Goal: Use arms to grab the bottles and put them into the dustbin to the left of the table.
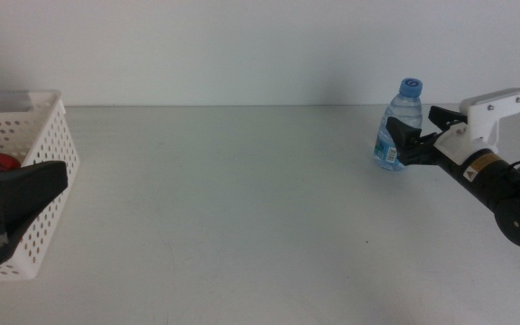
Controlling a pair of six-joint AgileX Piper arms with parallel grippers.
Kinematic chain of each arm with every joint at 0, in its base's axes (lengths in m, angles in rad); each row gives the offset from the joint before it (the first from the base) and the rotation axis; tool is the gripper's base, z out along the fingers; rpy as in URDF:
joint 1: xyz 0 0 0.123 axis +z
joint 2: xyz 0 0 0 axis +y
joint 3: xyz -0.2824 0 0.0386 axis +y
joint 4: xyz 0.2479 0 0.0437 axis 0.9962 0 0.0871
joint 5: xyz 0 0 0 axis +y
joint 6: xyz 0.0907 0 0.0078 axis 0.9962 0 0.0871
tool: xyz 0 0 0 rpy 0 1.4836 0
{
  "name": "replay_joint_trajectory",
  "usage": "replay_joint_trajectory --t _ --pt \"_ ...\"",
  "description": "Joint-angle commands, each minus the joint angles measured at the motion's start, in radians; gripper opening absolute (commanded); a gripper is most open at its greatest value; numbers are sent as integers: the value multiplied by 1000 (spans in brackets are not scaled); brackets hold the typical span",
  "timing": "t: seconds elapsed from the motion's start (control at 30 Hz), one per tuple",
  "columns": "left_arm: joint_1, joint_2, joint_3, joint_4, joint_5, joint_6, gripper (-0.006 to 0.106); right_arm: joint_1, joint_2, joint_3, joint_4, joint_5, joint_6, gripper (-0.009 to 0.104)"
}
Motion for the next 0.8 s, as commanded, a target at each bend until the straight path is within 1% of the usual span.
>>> replay_joint_trajectory --t 0.0,0.13,0.2,0.23,0.27,0.33,0.37,0.47,0.53,0.67,0.77 --pt "0 2 -28 -3 -68 -6 88 10 -8 -94 -3 13 -10 93" --pt "0 2 -28 -3 -68 -6 88 25 56 -198 -3 100 -10 92" --pt "0 2 -28 -3 -68 -6 88 34 73 -227 -3 146 -10 83" --pt "0 2 -28 -3 -67 -6 88 38 75 -237 -3 178 -10 72" --pt "0 2 -28 -3 -69 -6 88 46 75 -239 -5 205 -9 55" --pt "0 2 -28 -3 -67 -6 88 64 68 -239 -14 222 9 14" --pt "0 2 -28 -3 -68 -6 88 78 63 -239 -21 216 32 -1" --pt "0 2 -28 -3 -68 -6 88 131 47 -251 -23 179 93 -1" --pt "0 2 -28 -3 -69 -6 88 183 42 -280 -45 179 154 -1" --pt "0 2 -28 -3 -68 -6 88 304 47 -395 -170 201 209 -1" --pt "0 2 -28 -3 -68 -6 88 399 66 -510 -224 272 213 -1"
